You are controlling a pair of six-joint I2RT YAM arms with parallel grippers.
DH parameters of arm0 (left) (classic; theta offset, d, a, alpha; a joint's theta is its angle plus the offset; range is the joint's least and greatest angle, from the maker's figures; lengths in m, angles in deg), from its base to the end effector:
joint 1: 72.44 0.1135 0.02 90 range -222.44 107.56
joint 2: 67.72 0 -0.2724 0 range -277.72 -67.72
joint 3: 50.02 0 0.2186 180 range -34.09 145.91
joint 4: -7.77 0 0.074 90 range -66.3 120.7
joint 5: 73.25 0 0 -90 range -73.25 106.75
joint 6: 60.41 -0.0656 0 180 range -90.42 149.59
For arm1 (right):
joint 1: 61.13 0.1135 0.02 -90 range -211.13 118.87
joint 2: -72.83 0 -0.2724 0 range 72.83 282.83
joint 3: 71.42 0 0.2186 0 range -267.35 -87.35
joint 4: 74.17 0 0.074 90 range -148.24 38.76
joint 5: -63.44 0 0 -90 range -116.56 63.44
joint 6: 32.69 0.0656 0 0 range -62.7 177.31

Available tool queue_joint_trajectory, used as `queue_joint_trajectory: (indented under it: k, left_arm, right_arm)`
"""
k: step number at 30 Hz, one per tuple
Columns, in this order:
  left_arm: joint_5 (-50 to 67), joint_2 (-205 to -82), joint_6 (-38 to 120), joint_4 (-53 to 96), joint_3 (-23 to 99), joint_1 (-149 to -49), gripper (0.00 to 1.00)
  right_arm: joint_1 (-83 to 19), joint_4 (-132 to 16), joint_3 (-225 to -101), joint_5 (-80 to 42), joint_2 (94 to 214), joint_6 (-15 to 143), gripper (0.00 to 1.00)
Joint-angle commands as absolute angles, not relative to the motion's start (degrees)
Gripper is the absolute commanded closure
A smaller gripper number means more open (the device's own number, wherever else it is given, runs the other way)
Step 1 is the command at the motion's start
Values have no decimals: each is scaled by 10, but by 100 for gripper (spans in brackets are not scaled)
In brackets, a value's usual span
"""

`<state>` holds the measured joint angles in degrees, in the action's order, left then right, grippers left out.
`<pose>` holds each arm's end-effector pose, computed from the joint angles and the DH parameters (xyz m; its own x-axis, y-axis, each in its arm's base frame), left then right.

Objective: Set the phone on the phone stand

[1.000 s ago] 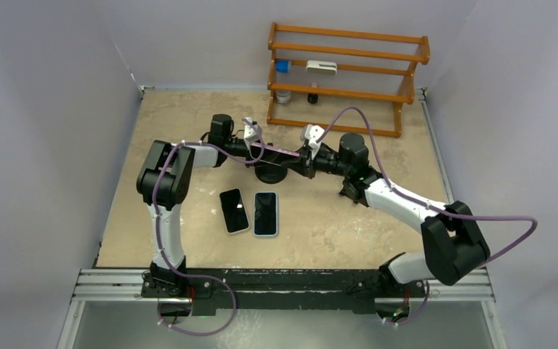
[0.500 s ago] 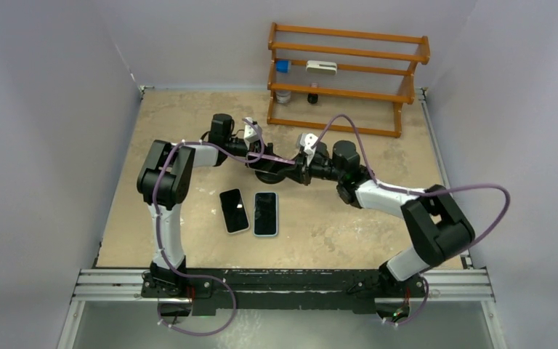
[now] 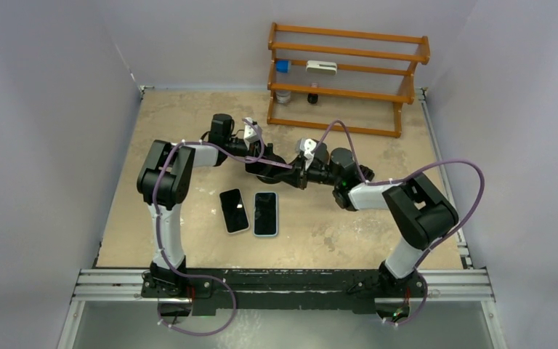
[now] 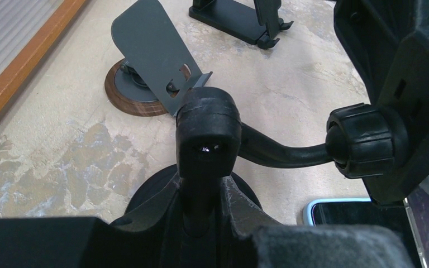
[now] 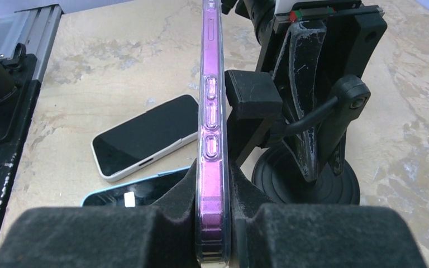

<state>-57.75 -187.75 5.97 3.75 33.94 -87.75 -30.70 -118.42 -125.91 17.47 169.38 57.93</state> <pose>0.3793 -0.1694 0.1721 -0.1250 0.1452 -0.9815 0.9915 -0.0176 -0.1289 0.2653 0.2087 0.2423 0.0225 0.0223 -0.9995 -0.9633 0.2679 -0.0157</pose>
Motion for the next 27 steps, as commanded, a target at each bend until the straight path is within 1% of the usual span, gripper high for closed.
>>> queue_joint_trajectory:
  k: [1, 9, 17, 27]
  left_arm:
    - [-605, -1888, 67, 82, 344, -884, 100]
    - [-595, -1890, 76, 80, 346, -884, 100]
    - [-591, -1888, 83, 68, 341, -884, 100]
    - [-576, -1889, 98, 60, 341, -884, 100]
  right_arm:
    - [-311, -1228, -1235, 131, 1724, 606, 100]
    - [-274, -1226, -1228, 100, 1776, 618, 100]
    - [-260, -1230, -1222, 81, 1807, 639, 100]
    - [-238, -1145, -1253, 40, 1859, 651, 100]
